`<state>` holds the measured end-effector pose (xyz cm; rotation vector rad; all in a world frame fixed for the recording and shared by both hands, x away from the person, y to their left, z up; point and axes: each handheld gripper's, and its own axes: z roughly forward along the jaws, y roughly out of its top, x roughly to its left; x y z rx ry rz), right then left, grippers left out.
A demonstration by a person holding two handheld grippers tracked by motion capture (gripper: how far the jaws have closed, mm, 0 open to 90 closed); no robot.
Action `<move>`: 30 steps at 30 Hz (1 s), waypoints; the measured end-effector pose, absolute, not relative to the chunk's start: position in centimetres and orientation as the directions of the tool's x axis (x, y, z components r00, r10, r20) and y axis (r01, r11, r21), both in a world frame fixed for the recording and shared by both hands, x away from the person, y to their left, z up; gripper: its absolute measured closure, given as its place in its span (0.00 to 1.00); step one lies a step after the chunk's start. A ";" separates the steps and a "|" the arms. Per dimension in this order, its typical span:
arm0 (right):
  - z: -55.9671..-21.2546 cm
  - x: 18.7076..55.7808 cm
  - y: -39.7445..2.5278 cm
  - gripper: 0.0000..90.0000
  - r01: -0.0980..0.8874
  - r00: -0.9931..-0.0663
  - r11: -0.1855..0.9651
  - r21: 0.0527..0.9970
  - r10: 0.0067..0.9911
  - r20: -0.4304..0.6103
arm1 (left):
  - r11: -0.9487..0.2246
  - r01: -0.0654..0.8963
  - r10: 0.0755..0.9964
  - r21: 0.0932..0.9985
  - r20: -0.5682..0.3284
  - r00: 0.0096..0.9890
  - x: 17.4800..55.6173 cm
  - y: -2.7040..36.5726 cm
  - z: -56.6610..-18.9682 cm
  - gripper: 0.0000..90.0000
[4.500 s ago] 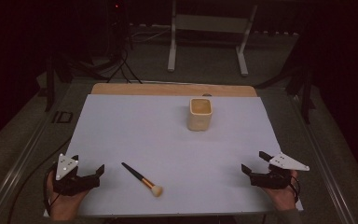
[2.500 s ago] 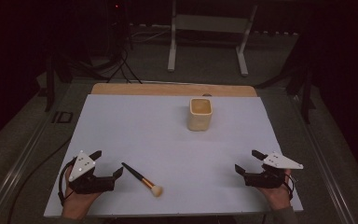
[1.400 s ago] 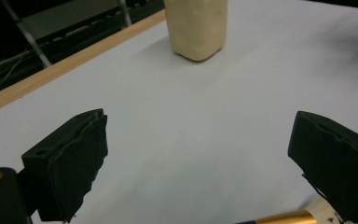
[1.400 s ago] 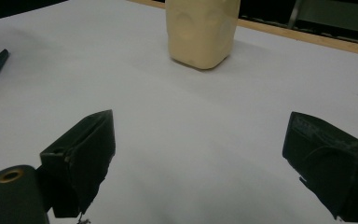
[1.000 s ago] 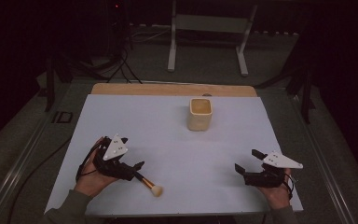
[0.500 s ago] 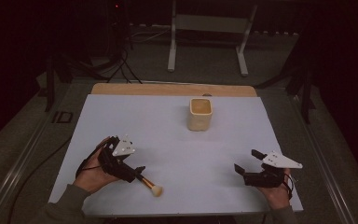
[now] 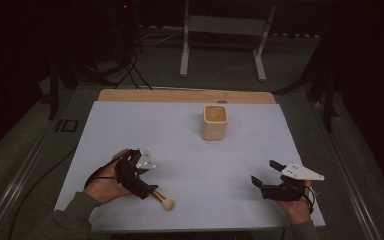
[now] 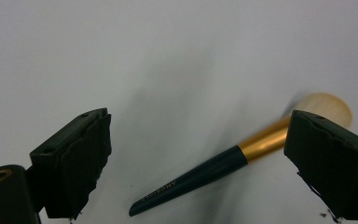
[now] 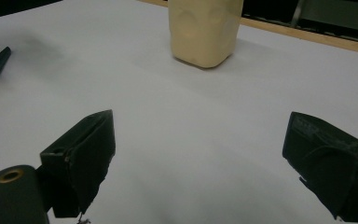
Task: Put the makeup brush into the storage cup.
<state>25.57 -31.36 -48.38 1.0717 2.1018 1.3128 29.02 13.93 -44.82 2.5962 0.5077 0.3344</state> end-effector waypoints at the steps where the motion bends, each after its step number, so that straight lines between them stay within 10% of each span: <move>1: -48.4 25.6 -31.4 0.10 0.381 -0.604 0.250 0.890 0.796 0.035 | -0.826 0.288 0.401 0.484 0.146 0.904 29.0 13.8 -44.9 0.09; 30: -48.4 25.6 -31.3 0.10 0.380 -0.609 0.257 0.888 0.792 0.031 | -0.912 0.231 0.278 0.338 0.097 0.956 29.2 12.3 -47.1 0.12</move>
